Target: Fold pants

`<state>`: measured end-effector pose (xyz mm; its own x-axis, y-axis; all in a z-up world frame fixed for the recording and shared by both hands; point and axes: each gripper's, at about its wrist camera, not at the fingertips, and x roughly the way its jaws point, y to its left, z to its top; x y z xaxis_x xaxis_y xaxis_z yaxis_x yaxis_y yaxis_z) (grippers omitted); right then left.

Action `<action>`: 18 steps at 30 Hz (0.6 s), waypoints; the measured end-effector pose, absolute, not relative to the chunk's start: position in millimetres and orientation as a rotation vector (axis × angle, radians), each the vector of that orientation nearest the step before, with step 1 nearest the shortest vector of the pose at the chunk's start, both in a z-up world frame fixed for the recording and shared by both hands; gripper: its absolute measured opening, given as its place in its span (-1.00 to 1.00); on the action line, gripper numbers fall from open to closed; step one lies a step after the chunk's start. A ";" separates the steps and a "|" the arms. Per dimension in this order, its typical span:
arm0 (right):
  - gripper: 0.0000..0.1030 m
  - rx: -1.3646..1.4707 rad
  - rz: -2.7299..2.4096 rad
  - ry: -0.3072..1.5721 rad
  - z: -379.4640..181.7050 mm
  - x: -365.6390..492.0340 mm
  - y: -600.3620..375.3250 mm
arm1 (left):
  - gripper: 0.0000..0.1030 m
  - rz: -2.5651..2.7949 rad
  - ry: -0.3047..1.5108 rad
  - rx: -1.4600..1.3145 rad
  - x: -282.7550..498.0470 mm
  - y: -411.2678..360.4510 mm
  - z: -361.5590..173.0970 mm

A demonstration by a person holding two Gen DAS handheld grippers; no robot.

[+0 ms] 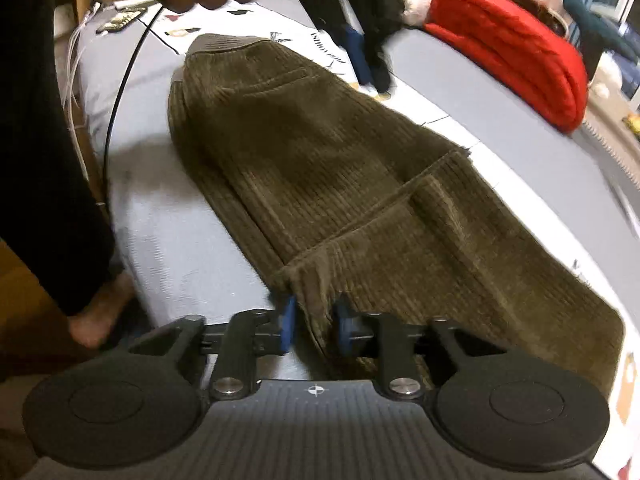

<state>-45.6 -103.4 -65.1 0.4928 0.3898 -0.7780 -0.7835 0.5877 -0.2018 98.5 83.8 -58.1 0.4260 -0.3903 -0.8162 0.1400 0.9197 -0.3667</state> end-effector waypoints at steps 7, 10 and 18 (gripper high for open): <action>0.06 -0.611 0.802 0.770 -74.5 -43.0 -94.7 | 0.06 -0.360 1.149 -0.337 134.6 48.4 -90.4; 0.07 -0.751 0.831 0.735 -85.8 -46.0 -85.0 | 0.11 -0.303 1.165 -0.307 151.0 39.4 -105.1; -0.68 -0.714 0.768 0.687 -71.8 -41.7 -95.8 | -0.17 -0.248 1.180 -0.229 168.7 18.3 -119.6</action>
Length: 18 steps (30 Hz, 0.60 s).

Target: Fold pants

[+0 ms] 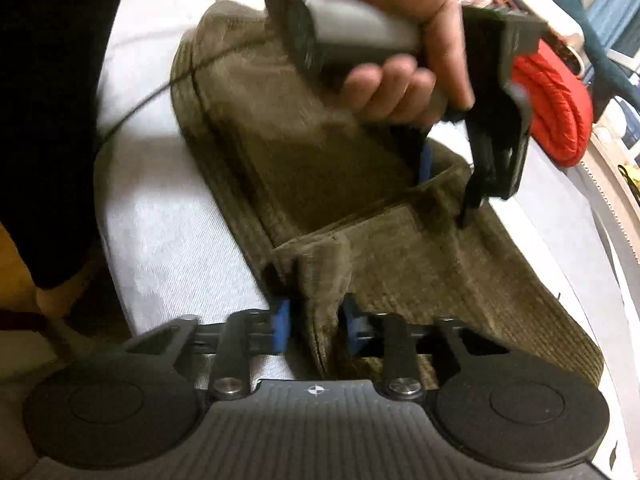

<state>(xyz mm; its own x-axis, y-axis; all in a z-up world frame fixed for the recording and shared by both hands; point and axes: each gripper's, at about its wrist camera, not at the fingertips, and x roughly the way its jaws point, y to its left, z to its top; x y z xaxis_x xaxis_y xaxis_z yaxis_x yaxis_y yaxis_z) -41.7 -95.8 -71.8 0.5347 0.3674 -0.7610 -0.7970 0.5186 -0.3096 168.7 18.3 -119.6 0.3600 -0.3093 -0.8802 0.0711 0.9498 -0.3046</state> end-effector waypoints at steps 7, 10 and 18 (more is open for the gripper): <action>-0.72 -0.566 0.724 0.527 -37.3 -43.9 -107.6 | -0.57 -0.258 1.004 -0.202 157.7 30.6 -65.3; -0.48 -0.616 0.713 0.570 -48.0 -49.1 -104.0 | -0.37 -0.174 1.062 -0.158 158.2 38.2 -75.4; 0.14 -0.270 0.435 0.657 -28.2 -20.1 -170.0 | -0.27 -0.263 0.996 -0.071 123.6 35.5 -41.6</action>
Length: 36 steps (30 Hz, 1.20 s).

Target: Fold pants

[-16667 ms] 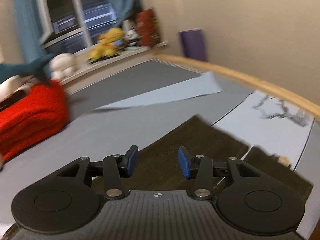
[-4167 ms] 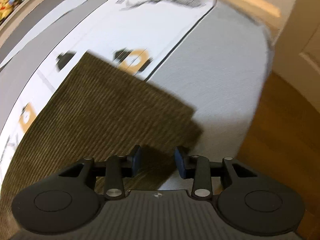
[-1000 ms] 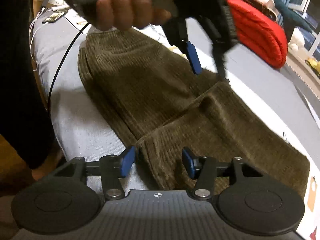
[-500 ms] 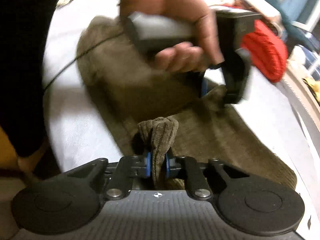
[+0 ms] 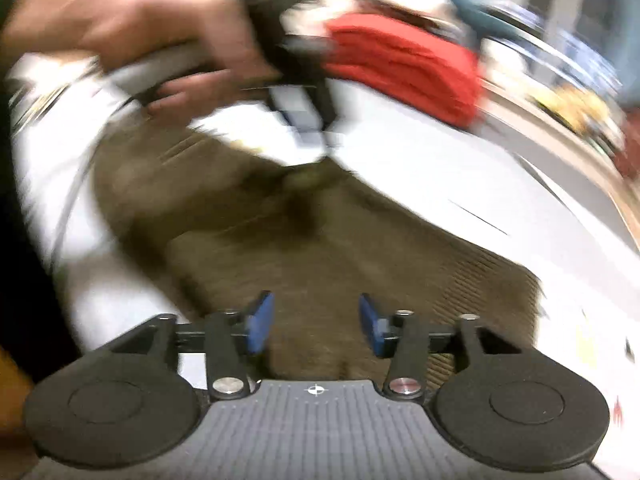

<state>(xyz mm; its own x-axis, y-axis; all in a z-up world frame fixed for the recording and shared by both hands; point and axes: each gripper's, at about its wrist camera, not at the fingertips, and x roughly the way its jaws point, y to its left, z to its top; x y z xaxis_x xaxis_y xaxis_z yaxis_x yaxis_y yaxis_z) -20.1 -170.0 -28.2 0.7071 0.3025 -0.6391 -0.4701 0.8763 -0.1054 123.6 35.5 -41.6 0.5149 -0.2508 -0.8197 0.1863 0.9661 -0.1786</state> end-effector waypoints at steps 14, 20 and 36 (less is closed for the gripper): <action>0.44 0.314 -0.080 1.083 -82.1 27.1 -290.2 | -0.25 -0.548 1.187 0.435 48.8 -3.2 -95.8; -0.35 0.352 -0.113 1.050 -62.3 26.1 -292.2 | 0.54 -0.488 1.029 0.258 56.4 17.4 -45.7; -0.72 -0.362 0.387 0.538 12.7 -40.9 -95.1 | 0.88 -0.689 0.926 -0.203 73.9 18.7 15.5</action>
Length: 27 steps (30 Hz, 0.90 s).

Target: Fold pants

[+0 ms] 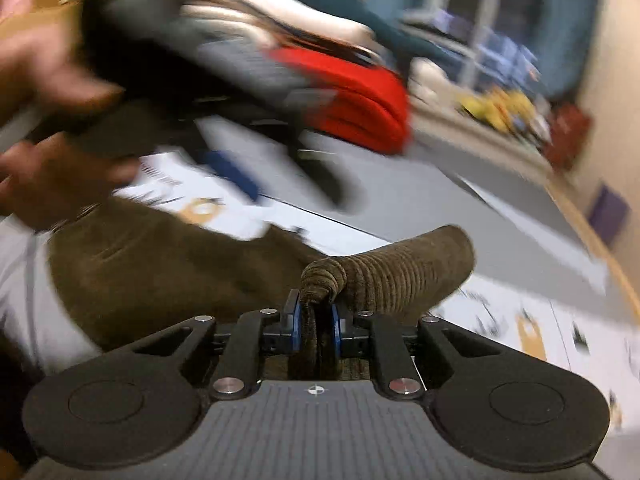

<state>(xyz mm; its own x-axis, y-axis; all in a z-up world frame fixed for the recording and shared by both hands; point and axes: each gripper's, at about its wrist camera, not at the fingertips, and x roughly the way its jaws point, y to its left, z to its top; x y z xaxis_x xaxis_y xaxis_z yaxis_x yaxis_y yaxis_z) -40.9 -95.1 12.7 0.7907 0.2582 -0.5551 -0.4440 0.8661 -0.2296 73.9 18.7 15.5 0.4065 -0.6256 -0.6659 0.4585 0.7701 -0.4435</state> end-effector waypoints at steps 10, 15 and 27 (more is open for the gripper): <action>-0.73 -0.483 0.547 0.559 -15.7 -64.5 -41.3 | -0.56 -0.465 1.082 -0.009 97.7 14.9 -35.0; -0.63 -0.347 0.582 0.641 1.1 -51.6 -57.9 | -0.64 -0.464 1.012 0.068 89.7 17.3 -21.8; 0.44 -0.096 0.608 0.781 54.2 34.3 -91.9 | -1.00 -0.080 0.882 -0.262 63.5 255.4 27.3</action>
<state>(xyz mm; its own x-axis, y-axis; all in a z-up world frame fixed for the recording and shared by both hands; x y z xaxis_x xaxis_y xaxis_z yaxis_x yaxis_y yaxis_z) 34.3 -91.9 54.2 0.5494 0.4784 -0.6851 -0.5476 0.8254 0.1373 63.5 255.4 27.3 0.6346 -0.1767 -0.7523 -0.0384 0.9651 -0.2592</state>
